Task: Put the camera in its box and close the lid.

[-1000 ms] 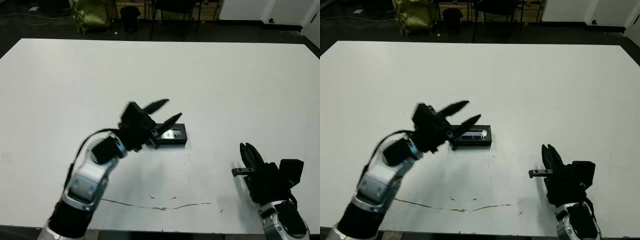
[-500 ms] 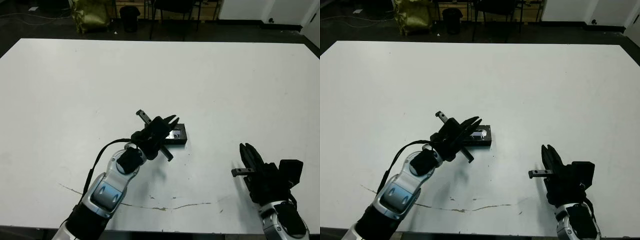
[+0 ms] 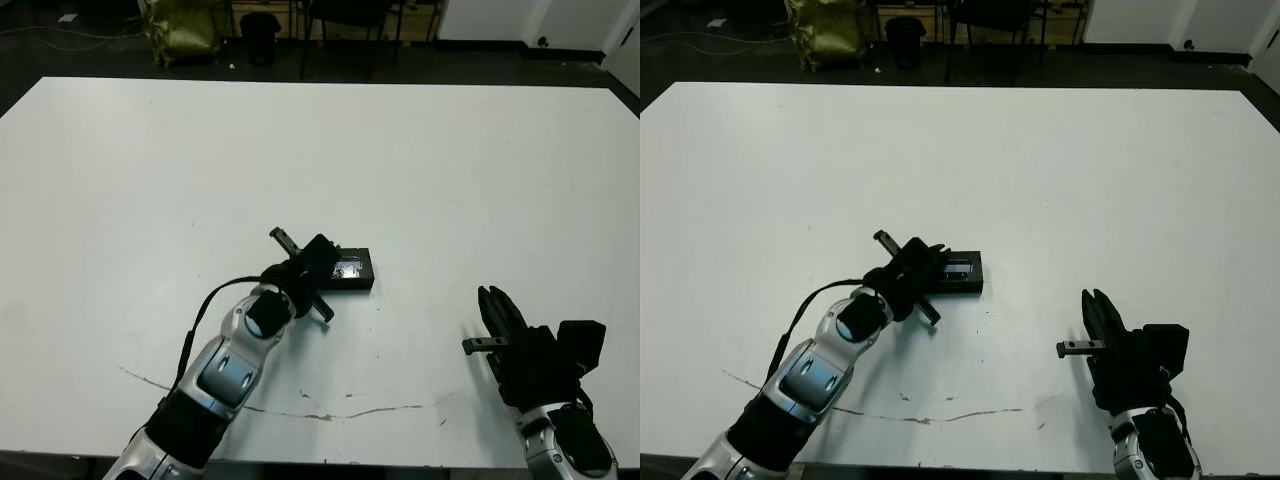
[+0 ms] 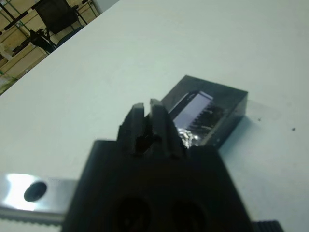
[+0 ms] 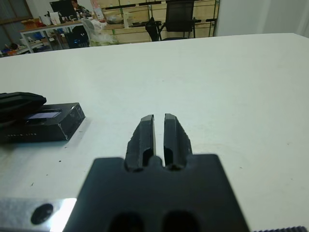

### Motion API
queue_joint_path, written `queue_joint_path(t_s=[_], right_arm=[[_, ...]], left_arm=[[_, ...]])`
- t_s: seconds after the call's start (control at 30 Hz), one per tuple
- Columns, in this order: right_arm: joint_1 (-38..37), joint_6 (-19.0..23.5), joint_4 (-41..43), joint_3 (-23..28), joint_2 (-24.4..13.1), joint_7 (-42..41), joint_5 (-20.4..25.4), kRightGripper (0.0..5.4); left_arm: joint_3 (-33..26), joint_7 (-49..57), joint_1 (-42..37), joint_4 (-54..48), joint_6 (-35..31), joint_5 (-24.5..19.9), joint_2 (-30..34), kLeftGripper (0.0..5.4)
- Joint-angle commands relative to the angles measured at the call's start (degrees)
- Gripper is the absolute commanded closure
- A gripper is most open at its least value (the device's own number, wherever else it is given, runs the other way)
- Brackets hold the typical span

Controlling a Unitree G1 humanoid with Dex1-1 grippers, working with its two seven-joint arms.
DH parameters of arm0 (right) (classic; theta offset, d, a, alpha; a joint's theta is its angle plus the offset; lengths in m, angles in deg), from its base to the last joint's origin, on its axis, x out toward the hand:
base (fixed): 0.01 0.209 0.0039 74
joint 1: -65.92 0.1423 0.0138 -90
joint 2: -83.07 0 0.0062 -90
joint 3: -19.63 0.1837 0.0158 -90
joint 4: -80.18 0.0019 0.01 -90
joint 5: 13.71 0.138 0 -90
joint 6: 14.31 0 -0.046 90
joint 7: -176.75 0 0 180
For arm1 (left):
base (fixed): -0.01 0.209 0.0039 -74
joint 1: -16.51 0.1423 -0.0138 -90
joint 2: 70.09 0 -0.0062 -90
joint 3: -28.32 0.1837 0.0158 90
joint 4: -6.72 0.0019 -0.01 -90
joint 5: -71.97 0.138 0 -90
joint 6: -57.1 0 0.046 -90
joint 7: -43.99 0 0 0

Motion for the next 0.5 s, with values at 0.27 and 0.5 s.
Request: queue_joint_path(t_s=[0.27, 0.5], right_arm=[[-0.2, 0.4, -0.7, 0.2, 0.0, -0.1, 0.1, 5.40], [-0.2, 0.7, -0.4, -0.3, 0.1, 0.3, -0.4, 5.40]], left_arm=[[1.8, -4.4, 1.5, 3.0, -6.5, 1.1, 2.5, 5.39], [-2.9, -6.1, 2.5, -4.0, -5.3, -3.4, 2.8, 5.39]])
